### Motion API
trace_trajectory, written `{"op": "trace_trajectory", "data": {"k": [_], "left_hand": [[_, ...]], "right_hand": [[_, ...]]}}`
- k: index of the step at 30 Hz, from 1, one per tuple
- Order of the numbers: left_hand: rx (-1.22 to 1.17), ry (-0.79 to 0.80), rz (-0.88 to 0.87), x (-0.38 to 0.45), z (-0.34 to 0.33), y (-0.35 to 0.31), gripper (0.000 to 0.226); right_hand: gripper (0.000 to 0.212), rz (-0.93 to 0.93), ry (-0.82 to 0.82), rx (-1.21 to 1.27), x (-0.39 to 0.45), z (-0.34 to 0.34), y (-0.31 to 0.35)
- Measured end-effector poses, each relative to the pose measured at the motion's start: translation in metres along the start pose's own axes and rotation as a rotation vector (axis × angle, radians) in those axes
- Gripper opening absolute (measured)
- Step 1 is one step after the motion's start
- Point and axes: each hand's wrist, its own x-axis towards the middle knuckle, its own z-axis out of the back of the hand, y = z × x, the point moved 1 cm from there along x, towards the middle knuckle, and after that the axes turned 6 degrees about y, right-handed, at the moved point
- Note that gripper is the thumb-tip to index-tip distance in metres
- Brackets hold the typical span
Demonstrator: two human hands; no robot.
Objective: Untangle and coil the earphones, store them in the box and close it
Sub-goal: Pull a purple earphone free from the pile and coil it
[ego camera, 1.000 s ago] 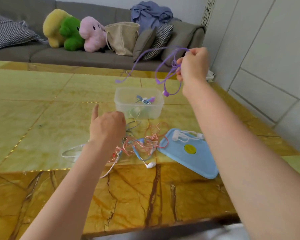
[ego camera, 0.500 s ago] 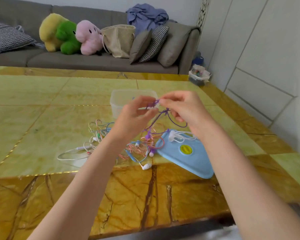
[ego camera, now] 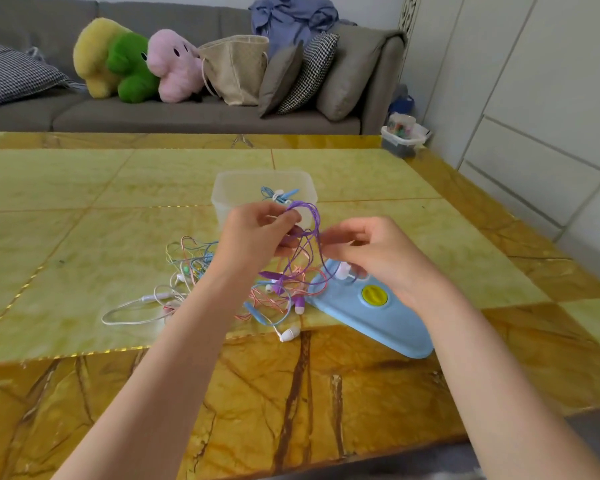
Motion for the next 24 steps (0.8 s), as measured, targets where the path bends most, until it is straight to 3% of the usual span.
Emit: {"op": "trace_trajectory", "data": {"k": [4, 7, 12, 16, 20, 24], "left_hand": [[0.103, -0.008, 0.004, 0.002, 0.001, 0.0, 0.023], [0.134, -0.002, 0.034, 0.004, 0.002, 0.001, 0.027], [0.123, 0.123, 0.1, -0.002, -0.003, 0.001, 0.033], [0.188, 0.138, 0.07, -0.007, -0.009, 0.0, 0.039], [0.022, 0.254, 0.117, -0.015, -0.012, -0.005, 0.037], [0.012, 0.143, 0.135, -0.015, -0.01, -0.004, 0.033]], "right_hand": [[0.005, 0.057, -0.139, 0.189, -0.001, 0.011, 0.0], [0.009, 0.036, -0.094, 0.388, -0.004, 0.024, 0.004], [0.009, 0.013, -0.04, 0.018, -0.01, 0.016, 0.008], [0.022, 0.109, -0.1, 0.038, -0.01, 0.011, 0.01], [0.02, 0.164, -0.154, 0.009, -0.006, 0.002, 0.006], [0.01, 0.329, -0.469, -0.152, -0.007, 0.009, 0.012]]}}
